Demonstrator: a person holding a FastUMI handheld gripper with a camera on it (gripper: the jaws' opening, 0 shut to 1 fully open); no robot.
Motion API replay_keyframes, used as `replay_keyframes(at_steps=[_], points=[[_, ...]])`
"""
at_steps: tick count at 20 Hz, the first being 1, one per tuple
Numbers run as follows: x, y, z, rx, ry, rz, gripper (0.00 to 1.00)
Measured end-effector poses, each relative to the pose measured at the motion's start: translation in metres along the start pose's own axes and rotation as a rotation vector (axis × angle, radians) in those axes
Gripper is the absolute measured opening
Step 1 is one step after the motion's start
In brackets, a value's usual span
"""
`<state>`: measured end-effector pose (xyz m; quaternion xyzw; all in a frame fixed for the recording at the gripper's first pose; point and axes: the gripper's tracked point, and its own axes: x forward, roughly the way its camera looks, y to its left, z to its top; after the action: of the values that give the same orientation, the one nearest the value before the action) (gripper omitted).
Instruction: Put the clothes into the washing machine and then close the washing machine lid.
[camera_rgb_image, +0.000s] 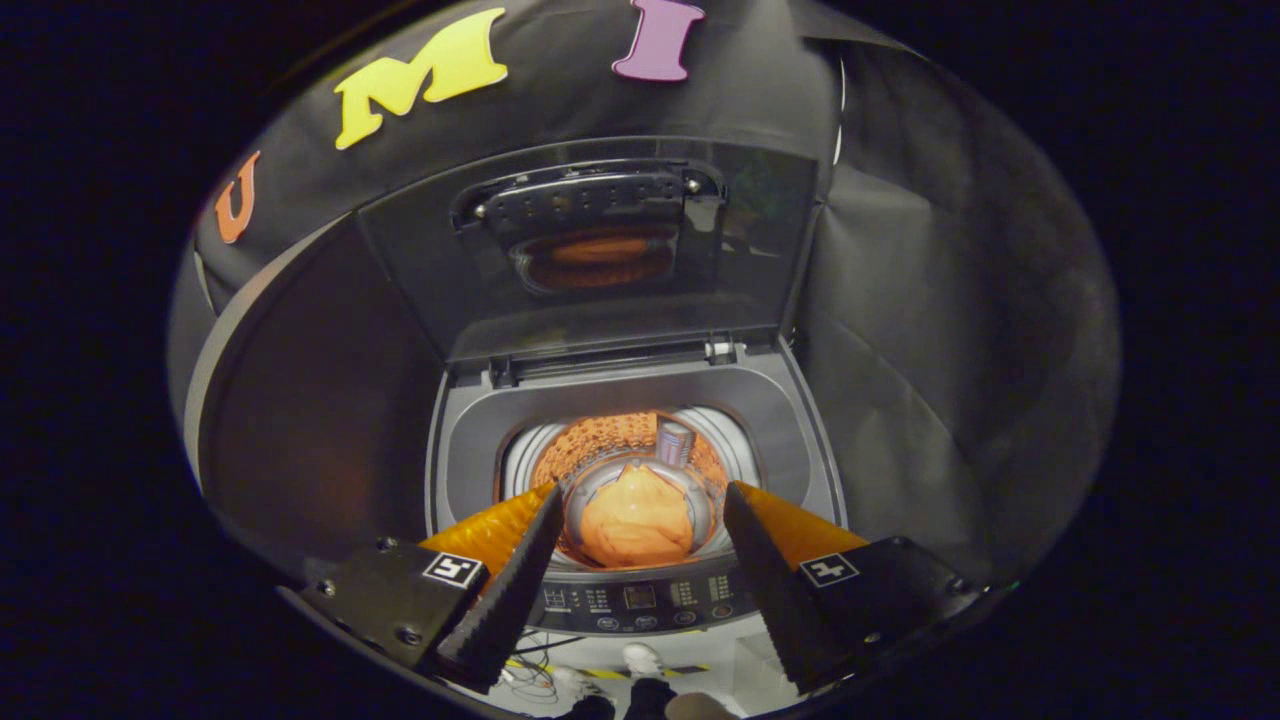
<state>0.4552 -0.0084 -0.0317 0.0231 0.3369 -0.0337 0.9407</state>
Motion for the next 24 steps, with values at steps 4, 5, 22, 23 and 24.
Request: replay_keyframes(at_steps=[4,5,22,23,24], points=[[-0.008,0.002,0.015,-0.019,-0.050,-0.002,1.00],[-0.011,0.003,0.020,-0.020,-0.068,-0.003,1.00],[-0.062,0.032,0.145,-0.090,-0.327,0.019,1.00],[-0.062,0.034,0.152,-0.092,-0.333,0.023,1.00],[-0.062,0.035,0.159,-0.091,-0.339,0.025,1.00]])
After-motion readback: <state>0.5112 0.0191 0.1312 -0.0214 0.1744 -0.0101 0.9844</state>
